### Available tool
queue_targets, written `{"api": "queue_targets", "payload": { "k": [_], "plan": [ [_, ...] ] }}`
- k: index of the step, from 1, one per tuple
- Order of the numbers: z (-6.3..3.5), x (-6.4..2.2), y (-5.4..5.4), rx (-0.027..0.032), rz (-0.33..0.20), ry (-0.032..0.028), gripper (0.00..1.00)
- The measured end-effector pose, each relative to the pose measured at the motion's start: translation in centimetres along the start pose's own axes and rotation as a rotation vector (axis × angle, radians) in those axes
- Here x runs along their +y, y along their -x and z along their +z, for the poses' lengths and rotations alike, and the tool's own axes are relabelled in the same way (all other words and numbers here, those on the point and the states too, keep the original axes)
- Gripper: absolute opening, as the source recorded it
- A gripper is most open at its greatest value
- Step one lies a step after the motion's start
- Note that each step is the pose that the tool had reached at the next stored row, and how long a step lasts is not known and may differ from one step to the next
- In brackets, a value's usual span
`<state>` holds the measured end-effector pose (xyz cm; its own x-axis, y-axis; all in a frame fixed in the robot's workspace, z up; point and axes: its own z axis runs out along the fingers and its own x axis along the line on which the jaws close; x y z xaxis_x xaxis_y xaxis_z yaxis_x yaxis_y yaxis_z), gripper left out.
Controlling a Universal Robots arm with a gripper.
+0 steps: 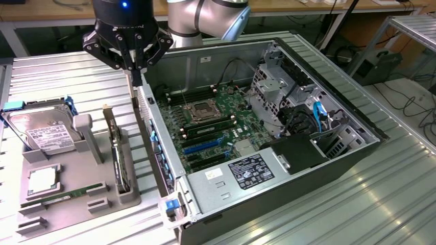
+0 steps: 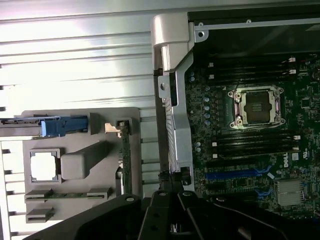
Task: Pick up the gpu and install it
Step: 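Reach for the gpu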
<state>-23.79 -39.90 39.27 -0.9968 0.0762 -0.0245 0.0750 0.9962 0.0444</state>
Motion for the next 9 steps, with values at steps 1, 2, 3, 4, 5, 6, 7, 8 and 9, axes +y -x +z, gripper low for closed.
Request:
{"api": "queue_targets", "payload": {
  "k": [1, 2, 3, 4, 5, 6, 7, 8, 9],
  "plan": [
    [0.00, 0.00, -0.02, 0.0000, 0.000, 0.0000, 0.11],
    [0.00, 0.00, -0.05, 0.0000, 0.000, 0.0000, 0.11],
    [0.00, 0.00, -0.09, 0.0000, 0.000, 0.0000, 0.11],
    [0.00, -0.01, -0.12, -0.0001, 0.000, 0.0000, 0.11],
    [0.00, -0.01, -0.14, 0.0000, 0.000, 0.0000, 0.11],
    [0.00, -0.01, -0.16, 0.0000, 0.000, 0.0000, 0.11],
    [-0.01, -0.01, -0.18, 0.0000, 0.000, -0.0001, 0.11],
    [0.00, -0.01, -0.20, 0.0000, 0.000, 0.0000, 0.11],
    [0.00, -0.02, -0.22, 0.0000, 0.000, 0.0000, 0.11]
  ]
}}
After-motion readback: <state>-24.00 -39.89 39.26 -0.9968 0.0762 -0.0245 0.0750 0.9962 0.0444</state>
